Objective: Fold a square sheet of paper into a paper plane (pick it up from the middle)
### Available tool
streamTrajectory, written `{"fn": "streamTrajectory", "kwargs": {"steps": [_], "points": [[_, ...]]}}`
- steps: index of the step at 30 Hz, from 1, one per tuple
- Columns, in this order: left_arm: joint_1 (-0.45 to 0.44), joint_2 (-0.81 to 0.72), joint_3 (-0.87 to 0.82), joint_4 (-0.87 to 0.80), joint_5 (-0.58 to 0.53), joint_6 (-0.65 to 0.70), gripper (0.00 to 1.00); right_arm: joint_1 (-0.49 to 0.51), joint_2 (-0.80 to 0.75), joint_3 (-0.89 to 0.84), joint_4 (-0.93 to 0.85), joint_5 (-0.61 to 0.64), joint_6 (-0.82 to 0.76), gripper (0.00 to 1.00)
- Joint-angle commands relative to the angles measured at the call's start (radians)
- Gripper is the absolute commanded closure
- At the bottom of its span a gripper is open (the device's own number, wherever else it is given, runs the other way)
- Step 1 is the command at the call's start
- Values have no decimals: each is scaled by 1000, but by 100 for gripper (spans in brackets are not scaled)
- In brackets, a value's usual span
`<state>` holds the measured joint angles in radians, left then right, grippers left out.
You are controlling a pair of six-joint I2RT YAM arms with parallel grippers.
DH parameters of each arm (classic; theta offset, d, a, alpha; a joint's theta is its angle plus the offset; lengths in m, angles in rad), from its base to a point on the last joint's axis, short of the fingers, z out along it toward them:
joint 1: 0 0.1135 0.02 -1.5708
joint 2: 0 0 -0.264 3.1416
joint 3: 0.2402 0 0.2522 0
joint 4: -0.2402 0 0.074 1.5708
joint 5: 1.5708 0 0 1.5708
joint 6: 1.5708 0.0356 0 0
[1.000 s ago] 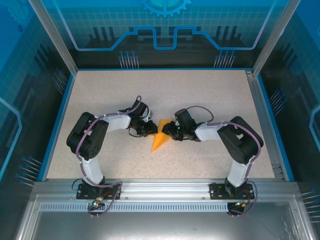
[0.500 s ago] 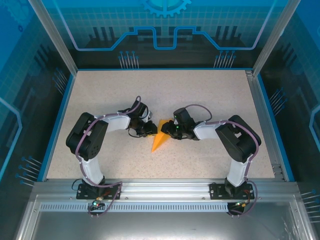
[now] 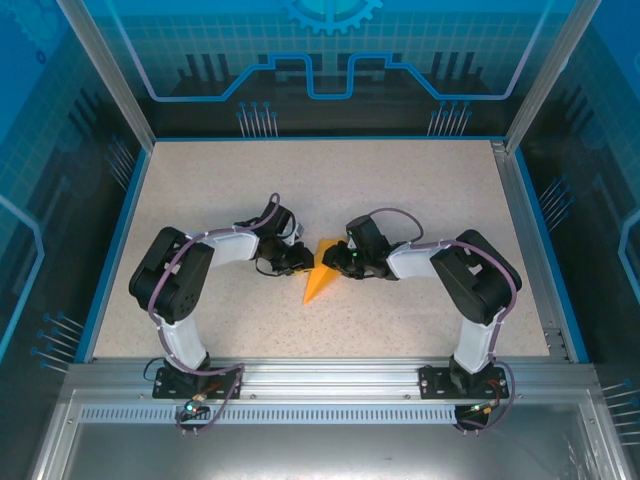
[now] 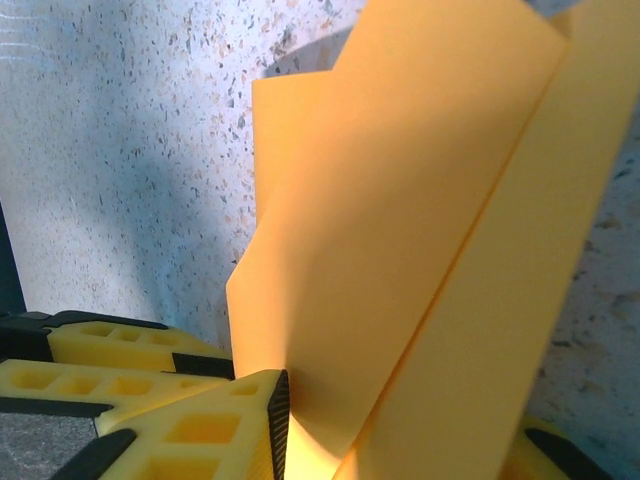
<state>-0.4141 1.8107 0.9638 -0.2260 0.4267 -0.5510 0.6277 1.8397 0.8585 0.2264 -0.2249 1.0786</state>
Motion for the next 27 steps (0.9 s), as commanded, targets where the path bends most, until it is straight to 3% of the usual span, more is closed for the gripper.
{"fn": "streamTrajectory", "kwargs": {"steps": [1, 8, 27], "points": [[11, -30, -14, 4, 30, -11, 77, -3, 30, 15, -7, -13, -22, 72], [11, -26, -19, 13, 36, -17, 77, -6, 35, 51, -21, -14, -31, 71], [14, -51, -29, 17, 37, -17, 76, -6, 35, 79, -52, -39, -89, 89]]}}
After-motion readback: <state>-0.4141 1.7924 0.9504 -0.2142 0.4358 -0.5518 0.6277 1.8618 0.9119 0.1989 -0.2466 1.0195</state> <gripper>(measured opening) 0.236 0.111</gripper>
